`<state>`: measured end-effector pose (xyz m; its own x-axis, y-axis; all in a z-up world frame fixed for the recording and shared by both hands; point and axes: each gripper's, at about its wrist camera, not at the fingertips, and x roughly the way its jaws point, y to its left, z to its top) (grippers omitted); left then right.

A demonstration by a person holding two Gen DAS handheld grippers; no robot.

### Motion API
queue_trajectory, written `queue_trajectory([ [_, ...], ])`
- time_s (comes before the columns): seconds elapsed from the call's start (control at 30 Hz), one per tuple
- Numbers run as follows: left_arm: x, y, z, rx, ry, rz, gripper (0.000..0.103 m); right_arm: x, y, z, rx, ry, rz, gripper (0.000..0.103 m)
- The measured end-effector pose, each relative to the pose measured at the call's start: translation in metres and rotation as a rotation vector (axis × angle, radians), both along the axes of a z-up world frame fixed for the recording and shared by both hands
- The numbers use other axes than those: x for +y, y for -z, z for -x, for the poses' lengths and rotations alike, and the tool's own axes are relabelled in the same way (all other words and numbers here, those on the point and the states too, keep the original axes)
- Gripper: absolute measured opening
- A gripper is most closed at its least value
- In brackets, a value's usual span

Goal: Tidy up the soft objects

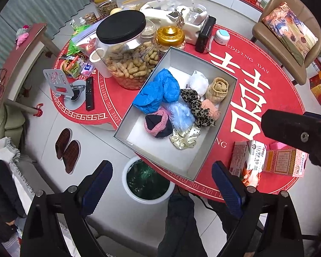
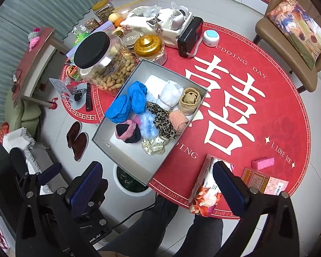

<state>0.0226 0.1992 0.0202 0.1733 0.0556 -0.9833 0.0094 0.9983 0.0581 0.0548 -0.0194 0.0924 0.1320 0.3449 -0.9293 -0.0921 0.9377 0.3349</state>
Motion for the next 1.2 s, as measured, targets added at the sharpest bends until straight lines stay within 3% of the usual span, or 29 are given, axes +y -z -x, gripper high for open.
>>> queue_trajectory([
  [1.2, -0.0035, 0.0037, 0.0004, 0.038, 0.011, -0.009, 0.095, 0.0005, -0.0055, 0.0063, -0.006, 0.009, -0.005, 0.103],
])
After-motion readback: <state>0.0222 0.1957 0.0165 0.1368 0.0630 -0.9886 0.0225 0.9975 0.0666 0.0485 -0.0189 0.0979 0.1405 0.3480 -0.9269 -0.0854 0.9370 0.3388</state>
